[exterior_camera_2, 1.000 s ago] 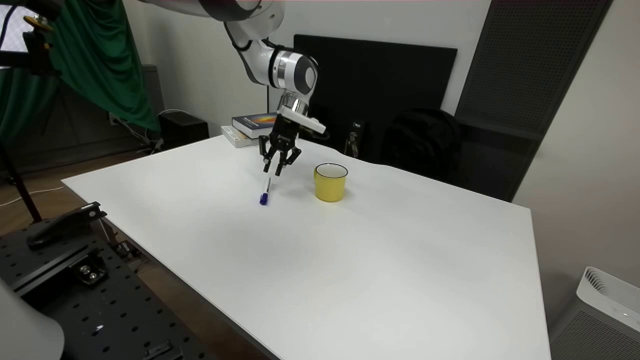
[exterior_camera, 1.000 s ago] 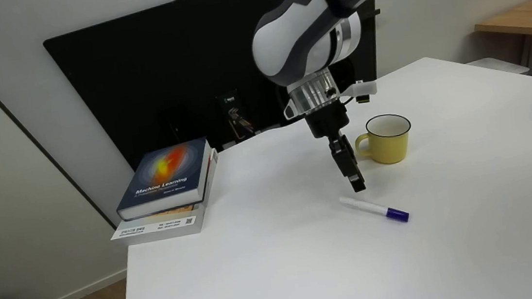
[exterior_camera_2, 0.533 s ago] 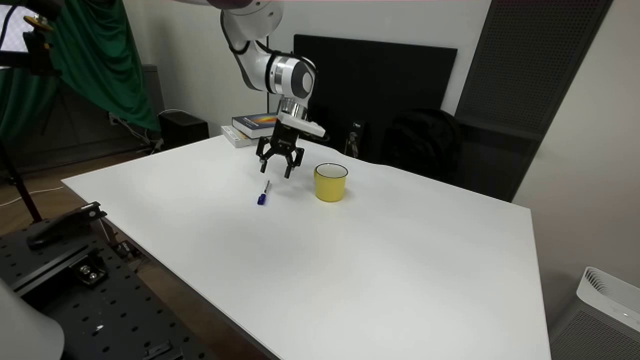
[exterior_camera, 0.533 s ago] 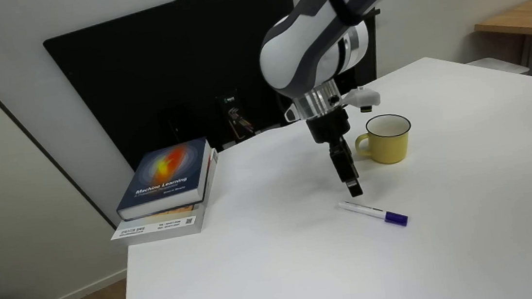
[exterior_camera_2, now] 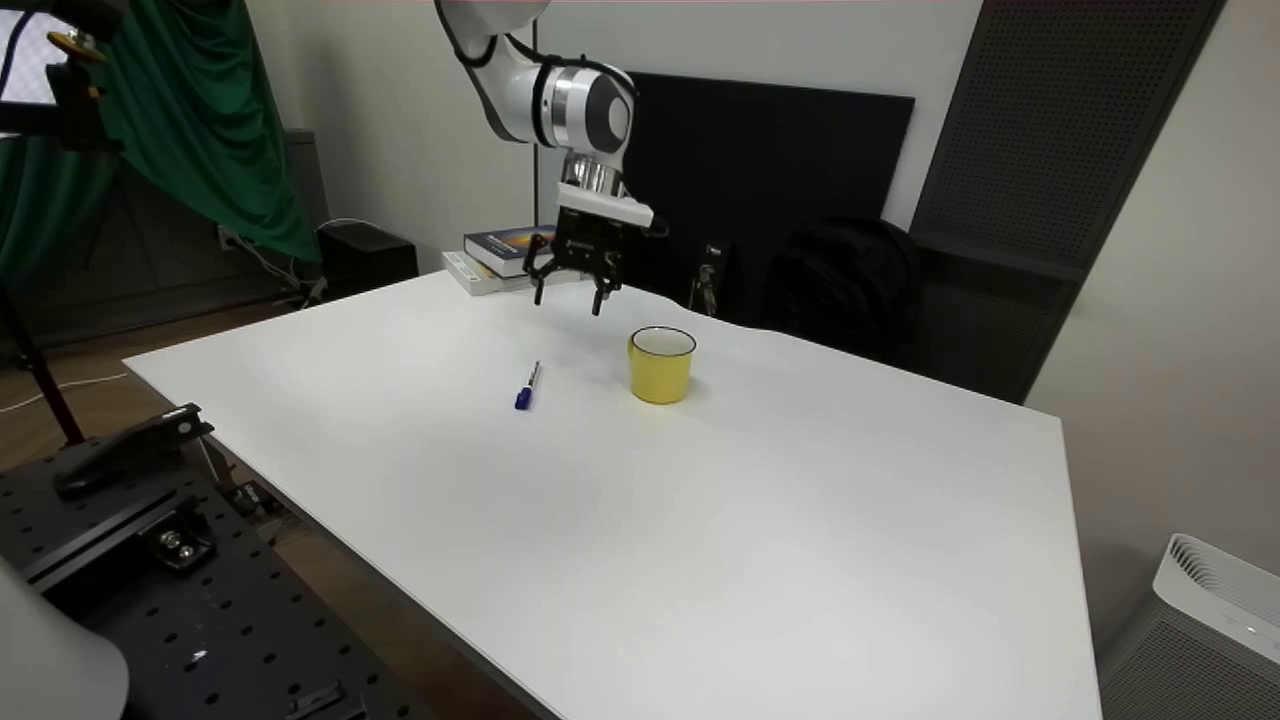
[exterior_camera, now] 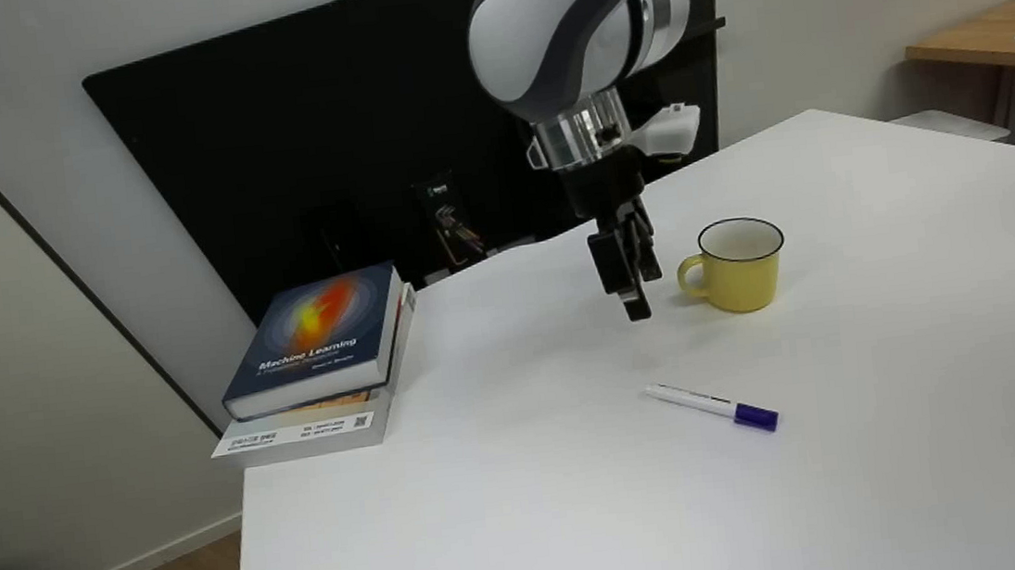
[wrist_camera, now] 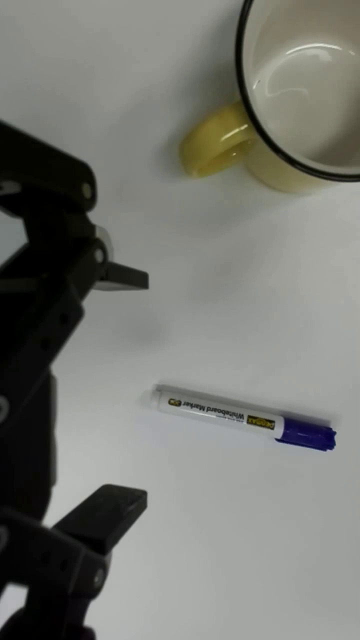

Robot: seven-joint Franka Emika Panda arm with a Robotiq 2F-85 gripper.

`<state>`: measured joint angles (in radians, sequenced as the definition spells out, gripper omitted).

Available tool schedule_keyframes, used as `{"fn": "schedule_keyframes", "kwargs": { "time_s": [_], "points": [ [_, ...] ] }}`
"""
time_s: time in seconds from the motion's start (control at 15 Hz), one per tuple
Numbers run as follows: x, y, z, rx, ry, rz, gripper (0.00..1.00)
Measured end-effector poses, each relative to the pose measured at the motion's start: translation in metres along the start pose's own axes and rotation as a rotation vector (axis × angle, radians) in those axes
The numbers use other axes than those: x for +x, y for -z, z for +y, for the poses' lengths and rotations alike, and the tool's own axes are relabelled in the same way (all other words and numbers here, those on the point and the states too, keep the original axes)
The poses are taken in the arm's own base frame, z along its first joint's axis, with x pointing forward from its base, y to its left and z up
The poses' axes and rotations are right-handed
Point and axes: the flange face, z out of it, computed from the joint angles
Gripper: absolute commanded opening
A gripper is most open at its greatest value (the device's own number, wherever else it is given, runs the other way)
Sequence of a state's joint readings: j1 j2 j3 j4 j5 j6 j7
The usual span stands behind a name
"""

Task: Remove the blue marker from the yellow mug

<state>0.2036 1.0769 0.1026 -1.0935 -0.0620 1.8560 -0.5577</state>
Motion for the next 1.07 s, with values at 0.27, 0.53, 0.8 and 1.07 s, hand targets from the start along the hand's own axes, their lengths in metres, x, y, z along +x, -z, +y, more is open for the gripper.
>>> {"fn": "schedule_keyframes", "kwargs": {
  "time_s": [0.27, 0.53, 0.8, 1.07],
  "points": [
    [-0.002, 0.037, -0.002, -0.025, -0.185, 0.038, 1.00],
    [-0.007, 0.072, 0.005, -0.063, -0.357, 0.103, 1.00],
    [-0.013, 0.090, 0.016, -0.092, -0.491, 0.155, 1.00],
    [-0.011, 0.085, 0.014, -0.088, -0.483, 0.149, 1.00]
  ]
}}
